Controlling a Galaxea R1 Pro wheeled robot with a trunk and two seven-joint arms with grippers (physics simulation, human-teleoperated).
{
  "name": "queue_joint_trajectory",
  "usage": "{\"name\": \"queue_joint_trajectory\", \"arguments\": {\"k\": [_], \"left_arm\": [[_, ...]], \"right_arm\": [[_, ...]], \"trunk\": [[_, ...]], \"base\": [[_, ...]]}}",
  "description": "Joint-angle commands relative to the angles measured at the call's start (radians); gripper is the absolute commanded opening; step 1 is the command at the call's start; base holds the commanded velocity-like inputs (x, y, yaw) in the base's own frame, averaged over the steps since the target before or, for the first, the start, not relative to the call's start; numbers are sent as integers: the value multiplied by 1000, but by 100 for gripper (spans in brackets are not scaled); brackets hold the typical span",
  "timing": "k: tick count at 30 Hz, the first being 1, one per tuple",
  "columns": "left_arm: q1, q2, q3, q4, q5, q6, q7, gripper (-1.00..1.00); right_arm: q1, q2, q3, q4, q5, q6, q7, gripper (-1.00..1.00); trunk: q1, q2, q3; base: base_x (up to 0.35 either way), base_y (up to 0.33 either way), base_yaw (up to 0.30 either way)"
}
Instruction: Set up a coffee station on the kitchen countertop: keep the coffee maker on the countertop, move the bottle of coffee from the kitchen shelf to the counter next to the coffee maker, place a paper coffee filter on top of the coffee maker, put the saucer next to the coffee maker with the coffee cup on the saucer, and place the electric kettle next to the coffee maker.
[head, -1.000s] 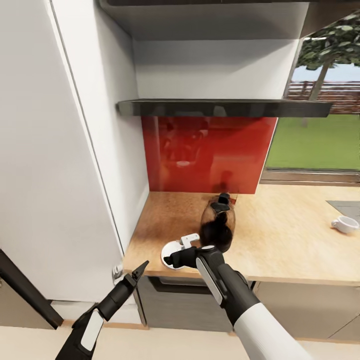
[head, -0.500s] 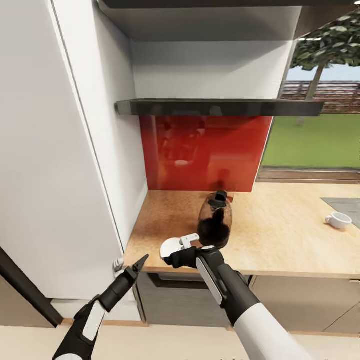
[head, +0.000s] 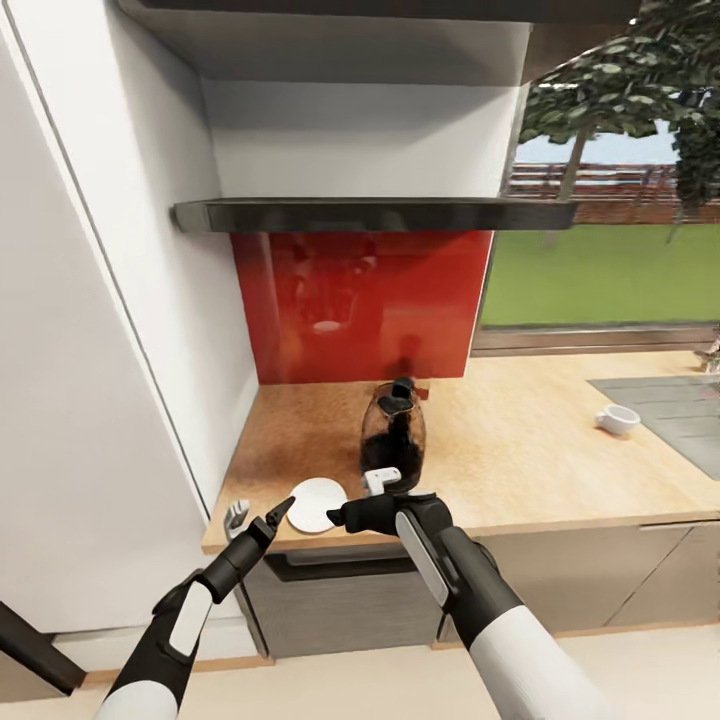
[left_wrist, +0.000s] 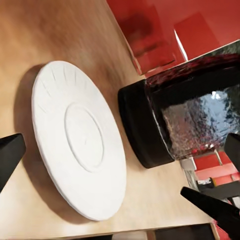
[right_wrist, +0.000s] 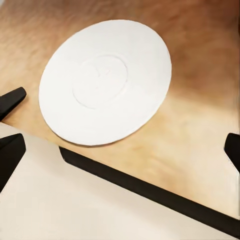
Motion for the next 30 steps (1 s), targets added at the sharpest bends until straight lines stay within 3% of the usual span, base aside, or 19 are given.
{"name": "queue_joint_trajectory", "arguments": {"k": [1, 6, 10, 13, 19, 30], "left_arm": [[0, 0, 5, 0, 3, 9, -3, 100], [2, 4, 10, 1, 3, 9, -3, 100], [3, 7, 10, 1, 3, 9, -3, 100], [3, 8, 10, 1, 4, 9, -3, 100], [25, 20, -8, 22, 6, 27, -19, 100], [43, 17, 13, -41, 1, 29, -5, 100]], "right_arm": [[-1, 0, -2, -1, 2, 4, 5, 100], [-1, 0, -11, -2, -22, 4, 8, 100], [-1, 0, -26, -2, -149, 3, 9, 100], [-1, 0, -28, 1, -201, 3, 8, 100], [-1, 0, -26, 24, -224, -11, 8, 100], [2, 0, -26, -1, -226, 13, 9, 100]], "trunk": [[1, -2, -2], [1, -2, -2], [1, -2, -2], [1, -2, -2], [1, -2, -2], [1, -2, -2]], "base": [[0, 0, -51], [0, 0, -17], [66, 0, -3], [247, 0, 0], [91, 0, 0], [91, 38, 0]]}}
